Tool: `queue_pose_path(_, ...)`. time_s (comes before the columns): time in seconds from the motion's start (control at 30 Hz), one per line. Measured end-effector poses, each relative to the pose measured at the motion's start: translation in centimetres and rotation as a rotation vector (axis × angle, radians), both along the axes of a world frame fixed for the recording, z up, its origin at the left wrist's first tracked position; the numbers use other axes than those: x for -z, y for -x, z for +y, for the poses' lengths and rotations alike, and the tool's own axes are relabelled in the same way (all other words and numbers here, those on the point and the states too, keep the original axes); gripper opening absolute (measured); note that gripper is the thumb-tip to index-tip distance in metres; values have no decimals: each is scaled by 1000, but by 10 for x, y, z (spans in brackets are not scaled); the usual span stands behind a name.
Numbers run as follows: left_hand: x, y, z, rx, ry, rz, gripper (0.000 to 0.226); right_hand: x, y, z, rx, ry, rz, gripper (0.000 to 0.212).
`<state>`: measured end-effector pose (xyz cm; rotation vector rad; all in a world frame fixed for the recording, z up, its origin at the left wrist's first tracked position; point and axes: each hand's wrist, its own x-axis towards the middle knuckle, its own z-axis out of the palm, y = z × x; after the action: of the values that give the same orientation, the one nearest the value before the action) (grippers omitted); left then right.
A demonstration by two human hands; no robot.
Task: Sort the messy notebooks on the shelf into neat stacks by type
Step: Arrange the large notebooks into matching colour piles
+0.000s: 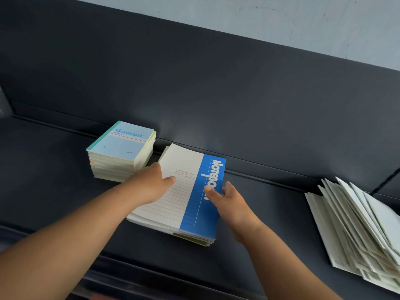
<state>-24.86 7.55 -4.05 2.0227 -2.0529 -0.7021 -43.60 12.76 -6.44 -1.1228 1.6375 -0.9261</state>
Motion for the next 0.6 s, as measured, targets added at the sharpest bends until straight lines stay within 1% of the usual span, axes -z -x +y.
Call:
queue_pose_path(0.1,-3,-2,4,-23,-20,23,68,-3,4,2,-12,-16,22,34)
queue_pose_path(0.17,-7,0,2,-62,-32,55,76,-7,5,-5,-19,-16,41,38)
queue_pose_path(0.3,-16,9,-18,-139,-43,111,75,-19,9,-27,-16,-18,38,38)
queue_pose_path(0.47,-18,23,-41,-173,-45,63,66,-9,14,-51,5,-68,7,39)
queue_pose_path(0.6,-12,25,-56,-169,-40,-3,68,-5,17,-63,44,-49,-35,33)
